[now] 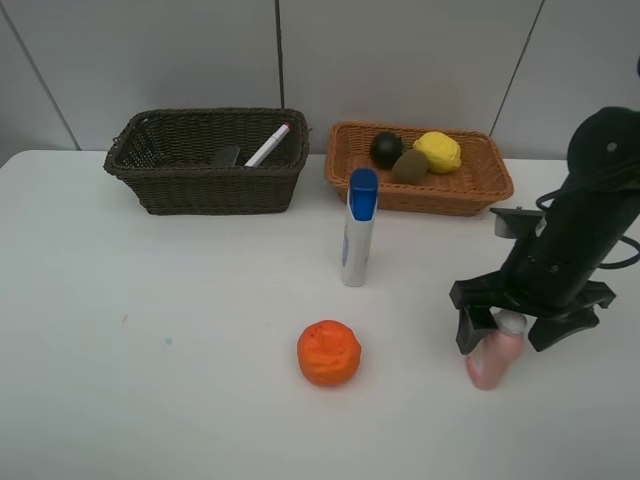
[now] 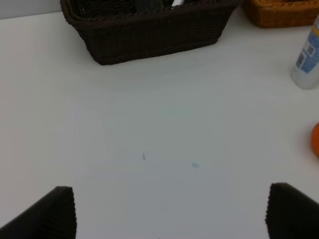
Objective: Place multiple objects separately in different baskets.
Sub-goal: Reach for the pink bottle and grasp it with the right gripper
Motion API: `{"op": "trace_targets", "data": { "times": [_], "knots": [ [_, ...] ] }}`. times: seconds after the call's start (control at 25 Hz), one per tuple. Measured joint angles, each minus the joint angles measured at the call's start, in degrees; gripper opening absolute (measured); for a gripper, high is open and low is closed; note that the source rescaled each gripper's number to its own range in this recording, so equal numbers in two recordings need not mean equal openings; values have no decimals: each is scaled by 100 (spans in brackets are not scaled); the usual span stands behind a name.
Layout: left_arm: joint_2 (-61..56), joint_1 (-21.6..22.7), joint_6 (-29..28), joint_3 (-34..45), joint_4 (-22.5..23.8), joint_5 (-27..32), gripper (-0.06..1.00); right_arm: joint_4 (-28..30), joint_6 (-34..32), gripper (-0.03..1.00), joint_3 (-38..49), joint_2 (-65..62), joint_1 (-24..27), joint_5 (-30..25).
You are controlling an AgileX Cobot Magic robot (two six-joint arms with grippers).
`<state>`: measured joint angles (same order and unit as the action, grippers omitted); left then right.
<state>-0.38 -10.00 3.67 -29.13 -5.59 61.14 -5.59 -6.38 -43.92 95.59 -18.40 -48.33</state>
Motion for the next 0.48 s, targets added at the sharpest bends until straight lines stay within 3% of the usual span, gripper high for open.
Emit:
{"op": "trace_targets", "data": {
  "times": [0.48],
  "knots": [
    [0,0,0,0,0,0,100,0,0,98,197,0,0,380]
  ]
}}
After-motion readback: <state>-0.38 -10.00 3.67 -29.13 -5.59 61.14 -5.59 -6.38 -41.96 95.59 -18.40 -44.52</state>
